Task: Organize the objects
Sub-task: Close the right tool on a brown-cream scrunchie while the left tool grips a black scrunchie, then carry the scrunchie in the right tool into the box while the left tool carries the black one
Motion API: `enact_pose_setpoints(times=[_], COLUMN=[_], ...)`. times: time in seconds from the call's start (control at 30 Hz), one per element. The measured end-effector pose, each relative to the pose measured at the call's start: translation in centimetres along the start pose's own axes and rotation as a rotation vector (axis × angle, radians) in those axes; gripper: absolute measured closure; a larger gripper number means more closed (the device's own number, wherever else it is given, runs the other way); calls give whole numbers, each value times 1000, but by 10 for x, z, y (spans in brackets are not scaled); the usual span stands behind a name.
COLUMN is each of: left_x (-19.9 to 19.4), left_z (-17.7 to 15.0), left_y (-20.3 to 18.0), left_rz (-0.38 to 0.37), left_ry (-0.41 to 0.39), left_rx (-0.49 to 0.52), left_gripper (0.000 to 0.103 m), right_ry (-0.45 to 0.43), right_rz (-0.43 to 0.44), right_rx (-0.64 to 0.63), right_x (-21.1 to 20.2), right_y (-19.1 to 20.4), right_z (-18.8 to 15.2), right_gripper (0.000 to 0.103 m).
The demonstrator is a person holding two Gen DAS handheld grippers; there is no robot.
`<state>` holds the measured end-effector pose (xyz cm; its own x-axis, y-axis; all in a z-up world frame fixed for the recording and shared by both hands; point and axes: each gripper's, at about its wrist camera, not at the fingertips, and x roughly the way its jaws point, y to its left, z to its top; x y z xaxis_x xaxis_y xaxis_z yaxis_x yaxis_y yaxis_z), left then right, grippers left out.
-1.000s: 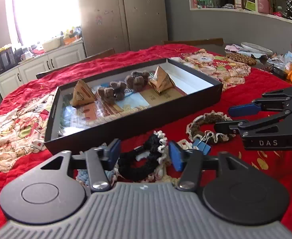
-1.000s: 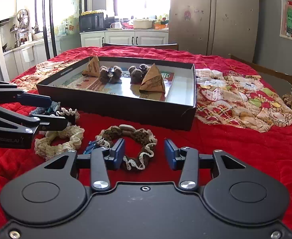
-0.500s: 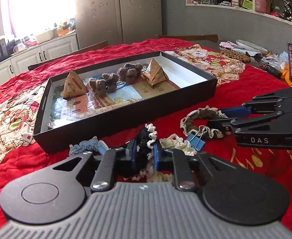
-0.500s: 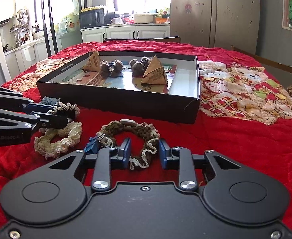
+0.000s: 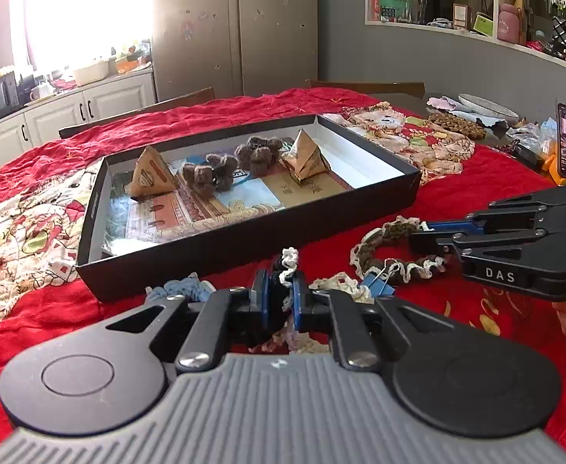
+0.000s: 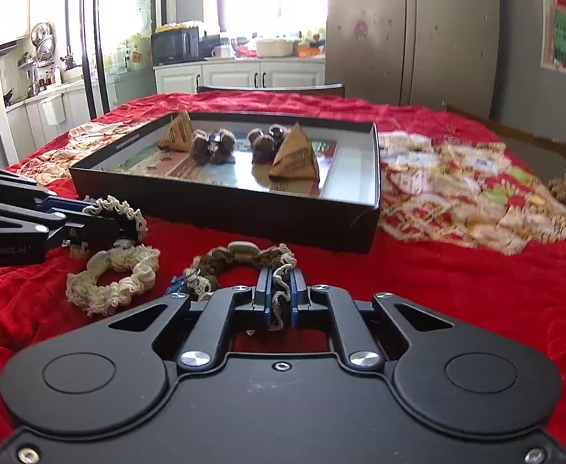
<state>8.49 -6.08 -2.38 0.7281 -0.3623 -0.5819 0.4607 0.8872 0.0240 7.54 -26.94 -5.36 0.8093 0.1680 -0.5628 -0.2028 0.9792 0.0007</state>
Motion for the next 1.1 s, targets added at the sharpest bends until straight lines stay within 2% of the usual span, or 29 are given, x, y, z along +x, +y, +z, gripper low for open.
enact_pose_setpoints(times=[0.5,1.1], left_x=[-16,-18], left_z=[18,55], left_y=[4,27], left_rz=[9,65], left_ry=[-54,-108], left_rx=[-4,-13], left_gripper=[89,89], right_ry=[-119,-233], right_rz=[3,9], right_rx=[-36,-92], right_x=[-27,-37], right_y=[6,19], right_z=[25,81], right_gripper=[94,94])
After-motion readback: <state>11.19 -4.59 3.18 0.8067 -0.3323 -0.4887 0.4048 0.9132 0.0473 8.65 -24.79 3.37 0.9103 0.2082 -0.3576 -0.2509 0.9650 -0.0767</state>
